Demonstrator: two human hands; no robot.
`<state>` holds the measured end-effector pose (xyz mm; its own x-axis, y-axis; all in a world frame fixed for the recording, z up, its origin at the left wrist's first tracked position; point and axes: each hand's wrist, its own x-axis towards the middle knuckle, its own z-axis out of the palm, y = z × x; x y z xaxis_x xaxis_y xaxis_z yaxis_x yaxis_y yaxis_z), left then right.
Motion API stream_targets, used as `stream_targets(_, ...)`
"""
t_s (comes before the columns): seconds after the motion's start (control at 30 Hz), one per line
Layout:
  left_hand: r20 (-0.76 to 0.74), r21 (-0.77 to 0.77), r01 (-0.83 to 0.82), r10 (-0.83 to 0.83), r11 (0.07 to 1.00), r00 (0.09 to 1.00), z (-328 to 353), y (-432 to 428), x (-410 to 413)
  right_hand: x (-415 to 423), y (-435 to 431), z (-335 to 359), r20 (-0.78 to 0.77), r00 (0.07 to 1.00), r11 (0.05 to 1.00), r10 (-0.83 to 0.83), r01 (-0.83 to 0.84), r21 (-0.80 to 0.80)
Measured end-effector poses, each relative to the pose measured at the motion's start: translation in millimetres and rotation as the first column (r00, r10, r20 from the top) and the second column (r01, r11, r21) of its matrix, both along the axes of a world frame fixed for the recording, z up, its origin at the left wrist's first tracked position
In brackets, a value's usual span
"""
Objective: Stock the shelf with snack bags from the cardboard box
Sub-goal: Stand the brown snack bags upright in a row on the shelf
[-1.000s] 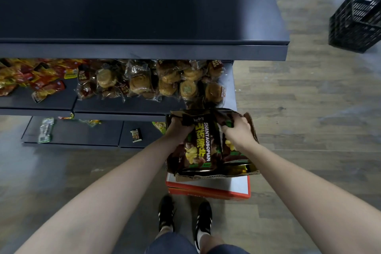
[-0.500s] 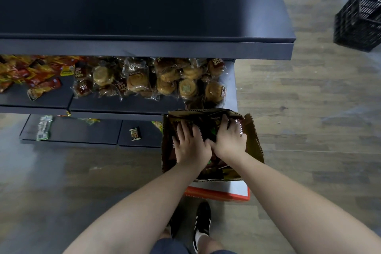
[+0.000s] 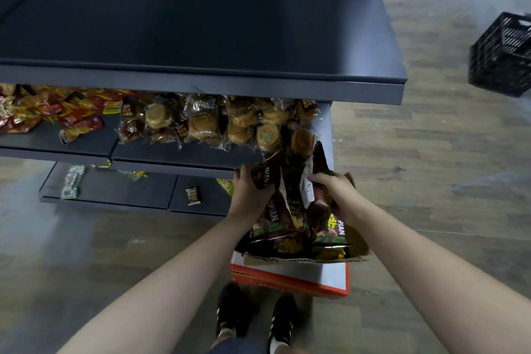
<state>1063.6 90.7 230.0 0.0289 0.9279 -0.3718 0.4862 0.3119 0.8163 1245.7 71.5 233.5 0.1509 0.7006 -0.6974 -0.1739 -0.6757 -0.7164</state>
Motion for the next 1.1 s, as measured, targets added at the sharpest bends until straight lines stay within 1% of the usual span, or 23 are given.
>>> stream_targets(0.03, 0.095, 0.026, -0.028, 0.025, 0.999, 0.995, 5, -1, -6, -3, 1, 11, -0.089, 0.996, 1.0, 0.013, -0.015, -0.021)
stream_targets(0.1, 0.255, 0.036, -0.108, 0.095, 0.993, 0.962, 18, -2, -13, -13, 3, 32, -0.199, 0.974, 0.993, 0.108, -0.113, -0.014)
stream_targets(0.2, 0.416, -0.039, -0.183, 0.183, 0.982, 0.891, 37, 1, -17, -36, 7, 58, -0.229, 0.947, 0.975, 0.224, -0.221, 0.038)
stream_targets(0.27, 0.448, -0.105, -0.158, 0.189, 0.982, 0.874, 50, 4, -21, -57, 11, 72, -0.219, 0.927, 0.952, 0.304, -0.29, 0.094)
stream_targets(0.33, 0.45, -0.118, -0.157, 0.194, 0.98, 0.872, 59, 7, -28, -78, 15, 81, -0.173, 0.9, 0.913, 0.401, -0.378, 0.151)
stream_targets(0.37, 0.452, -0.127, -0.18, 0.218, 0.976, 0.865, 64, 8, -34, -89, 17, 85, -0.146, 0.888, 0.897, 0.436, -0.415, 0.152)
stream_targets(0.43, 0.481, -0.169, -0.236, 0.289, 0.957, 0.828, 76, 7, -47, -109, 18, 95, -0.039, 0.867, 0.857, 0.496, -0.482, 0.181)
stream_targets(0.47, 0.489, -0.179, -0.263, 0.318, 0.948, 0.812, 79, 7, -54, -117, 19, 98, 0.063, 0.857, 0.832, 0.511, -0.512, 0.215)
stream_targets(0.53, 0.494, -0.128, -0.291, 0.315, 0.948, 0.81, 93, 5, -65, -131, 20, 109, 0.227, 0.839, 0.776, 0.495, -0.544, 0.32)
stream_targets(0.57, 0.525, -0.084, -0.322, 0.317, 0.943, 0.79, 101, 5, -69, -136, 22, 115, 0.26, 0.839, 0.749, 0.478, -0.543, 0.38)
stream_targets(0.6, 0.578, -0.053, -0.367, 0.329, 0.929, 0.747, 110, 6, -73, -139, 23, 124, 0.27, 0.842, 0.718, 0.466, -0.539, 0.44)
stream_targets(0.67, 0.65, 0.043, -0.499, 0.355, 0.866, 0.672, 129, 10, -81, -144, 31, 141, 0.257, 0.864, 0.687, 0.433, -0.501, 0.526)
stream_targets(0.7, 0.655, 0.109, -0.543, 0.351, 0.833, 0.669, 140, 11, -85, -145, 36, 149, 0.227, 0.882, 0.687, 0.413, -0.465, 0.558)
stream_targets(0.73, 0.649, 0.172, -0.554, 0.329, 0.815, 0.686, 148, 14, -89, -147, 41, 157, 0.18, 0.9, 0.697, 0.398, -0.424, 0.578)
stream_targets(0.8, 0.611, 0.295, -0.51, 0.251, 0.808, 0.751, 164, 21, -97, -151, 52, 171, 0.055, 0.921, 0.74, 0.385, -0.344, 0.578)
stream_targets(0.83, 0.568, 0.357, -0.456, 0.198, 0.815, 0.799, 175, 24, -101, -152, 57, 178, -0.019, 0.929, 0.766, 0.37, -0.294, 0.572)
stream_targets(0.87, 0.504, 0.41, -0.372, 0.133, 0.833, 0.853, 184, 28, -105, -153, 63, 183, -0.077, 0.935, 0.782, 0.347, -0.243, 0.574)
stream_targets(0.9, 0.421, 0.448, -0.252, 0.047, 0.858, 0.906, 192, 33, -110, -155, 69, 188, -0.133, 0.941, 0.799, 0.312, -0.184, 0.573)
stream_targets(0.93, 0.321, 0.475, -0.093, -0.074, 0.875, 0.944, 199, 38, -116, -156, 75, 195, -0.173, 0.943, 0.807, 0.286, -0.139, 0.574)
stream_targets(0.97, 0.238, 0.486, 0.067, -0.206, 0.872, 0.949, 203, 44, -121, -158, 82, 200, -0.193, 0.943, 0.811, 0.269, -0.114, 0.573)
stream_targets(1.0, 0.194, 0.485, 0.181, -0.307, 0.856, 0.932, 205, 50, -127, -161, 89, 205, -0.188, 0.944, 0.806, 0.272, -0.117, 0.58)
stream_targets(1.03, 0.186, 0.483, 0.247, -0.374, 0.84, 0.909, 206, 56, -132, -165, 95, 211, -0.168, 0.944, 0.798, 0.285, -0.137, 0.588)
stream_targets(1.1, 0.207, 0.469, 0.284, -0.417, 0.836, 0.885, 202, 73, -144, -178, 109, 217, -0.089, 0.95, 0.771, 0.301, -0.187, 0.609)
